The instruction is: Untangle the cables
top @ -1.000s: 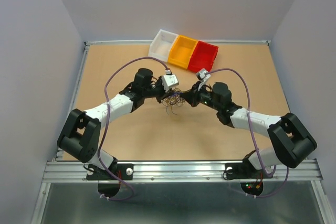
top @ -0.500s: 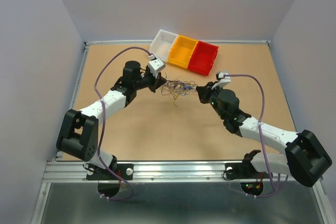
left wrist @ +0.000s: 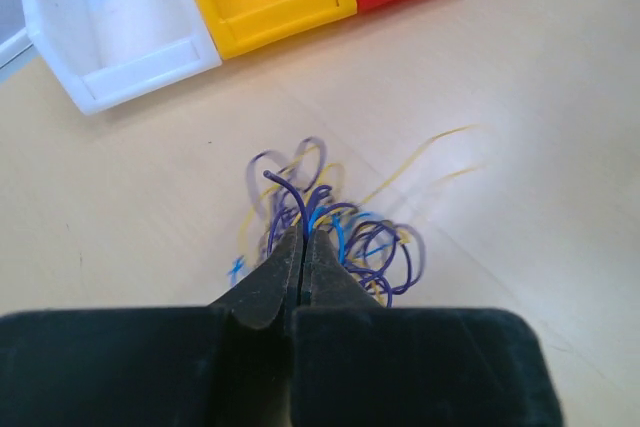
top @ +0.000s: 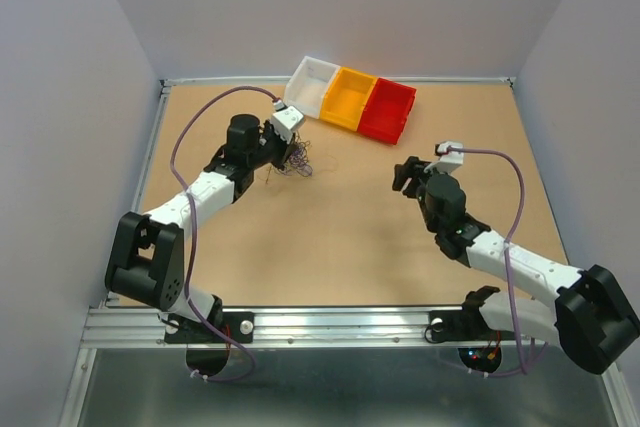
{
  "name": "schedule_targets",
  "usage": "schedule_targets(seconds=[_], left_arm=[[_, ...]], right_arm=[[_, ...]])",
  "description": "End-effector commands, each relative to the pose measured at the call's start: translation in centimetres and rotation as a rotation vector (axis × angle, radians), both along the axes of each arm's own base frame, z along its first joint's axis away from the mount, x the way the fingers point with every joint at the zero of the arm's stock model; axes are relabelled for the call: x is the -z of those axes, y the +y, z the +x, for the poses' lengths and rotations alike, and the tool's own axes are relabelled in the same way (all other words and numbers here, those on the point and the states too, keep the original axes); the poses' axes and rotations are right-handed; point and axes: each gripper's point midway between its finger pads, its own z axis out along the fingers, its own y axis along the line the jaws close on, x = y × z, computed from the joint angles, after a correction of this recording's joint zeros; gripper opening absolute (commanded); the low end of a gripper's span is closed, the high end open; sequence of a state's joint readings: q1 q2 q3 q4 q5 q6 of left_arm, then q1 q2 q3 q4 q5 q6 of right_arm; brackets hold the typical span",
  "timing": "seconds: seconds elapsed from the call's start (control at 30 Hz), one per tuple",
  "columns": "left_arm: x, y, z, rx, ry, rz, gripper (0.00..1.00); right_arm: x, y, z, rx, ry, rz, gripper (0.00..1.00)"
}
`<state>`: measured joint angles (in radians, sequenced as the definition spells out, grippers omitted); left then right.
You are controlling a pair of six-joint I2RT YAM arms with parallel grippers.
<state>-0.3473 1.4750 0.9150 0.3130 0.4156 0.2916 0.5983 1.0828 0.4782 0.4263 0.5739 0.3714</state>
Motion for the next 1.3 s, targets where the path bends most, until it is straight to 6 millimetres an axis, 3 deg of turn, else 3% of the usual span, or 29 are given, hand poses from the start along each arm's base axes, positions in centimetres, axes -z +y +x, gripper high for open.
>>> schedule_targets(seconds=[0.0, 0.1, 0.13, 0.17, 0.2, 0.33, 0.37, 0.5, 0.53, 0.57, 0.77, 0.87, 0.97, 1.0, 1.1, 1.23, 1.27], left_arm=[[-2.8, -2.8, -2.4, 0.151, -0.108, 0.017, 0.00], [-2.6, -3.9, -3.7, 0.203, -0.119, 0.030, 0.00], [-2.8, -4.1, -3.9, 0.211, -0.120, 0.026, 0.00], [-3.0, -4.1, -4.0, 0.215, -0.123, 0.023, 0.00], [-3.1, -4.1, -4.1, 0.220, -0.122, 0.023, 0.00], [-3.6, -4.3, -4.7, 0.248, -0.125, 0.014, 0.00], [-3.8, -4.4, -4.9, 0.257, -0.127, 0.010, 0.00], [-4.4, -4.9, -6.0, 0.307, -0.135, -0.002, 0.00], [-4.6, -4.9, -6.2, 0.312, -0.140, -0.003, 0.00], [-4.8, -5.1, -6.4, 0.322, -0.142, -0.008, 0.00], [-5.6, -5.3, -7.1, 0.346, -0.154, -0.017, 0.00], [-6.3, -5.5, -7.5, 0.359, -0.158, -0.030, 0.00], [-8.3, -5.8, -7.5, 0.359, -0.177, -0.063, 0.00], [-8.9, -6.0, -7.6, 0.363, -0.183, -0.073, 0.00], [-11.5, -6.3, -7.7, 0.363, -0.219, -0.100, 0.00], [-16.2, -5.6, -7.1, 0.294, -0.303, -0.128, 0.00], [-18.6, -5.3, -7.1, 0.273, -0.345, -0.145, 0.00]], right_arm=[[-0.3, 5.0, -0.6, -0.296, -0.030, 0.004, 0.77], [-1.7, 9.8, -1.7, -0.566, -0.091, 0.013, 0.86], [-0.7, 10.9, -1.7, -0.627, -0.073, 0.005, 0.87], [-1.9, 12.0, -1.5, -0.672, -0.120, 0.006, 0.88], [-0.6, 13.2, -1.5, -0.736, -0.093, -0.004, 0.88], [-1.6, 15.6, -0.5, -0.823, -0.151, -0.013, 0.88], [-0.5, 16.1, -0.1, -0.837, -0.133, -0.026, 0.88], [-0.1, 18.5, 0.5, -0.937, -0.154, -0.008, 0.88], [-0.8, 19.0, 0.8, -0.951, -0.188, -0.001, 0.88], [0.3, 19.5, 1.0, -0.967, -0.165, 0.004, 0.88], [-0.4, 21.7, 2.1, -0.983, -0.231, 0.016, 0.88], [-0.1, 22.5, 2.4, -0.996, -0.234, 0.017, 0.81], [0.7, 23.6, 2.1, -1.030, -0.226, 0.023, 0.62], [0.6, 23.9, 2.1, -1.037, -0.233, 0.027, 0.44], [1.1, 24.8, 1.7, -1.036, -0.222, 0.031, 0.12], [2.6, 24.2, 1.7, -0.991, -0.179, 0.030, 0.11], [2.9, 23.9, 1.8, -0.971, -0.168, 0.034, 0.11]])
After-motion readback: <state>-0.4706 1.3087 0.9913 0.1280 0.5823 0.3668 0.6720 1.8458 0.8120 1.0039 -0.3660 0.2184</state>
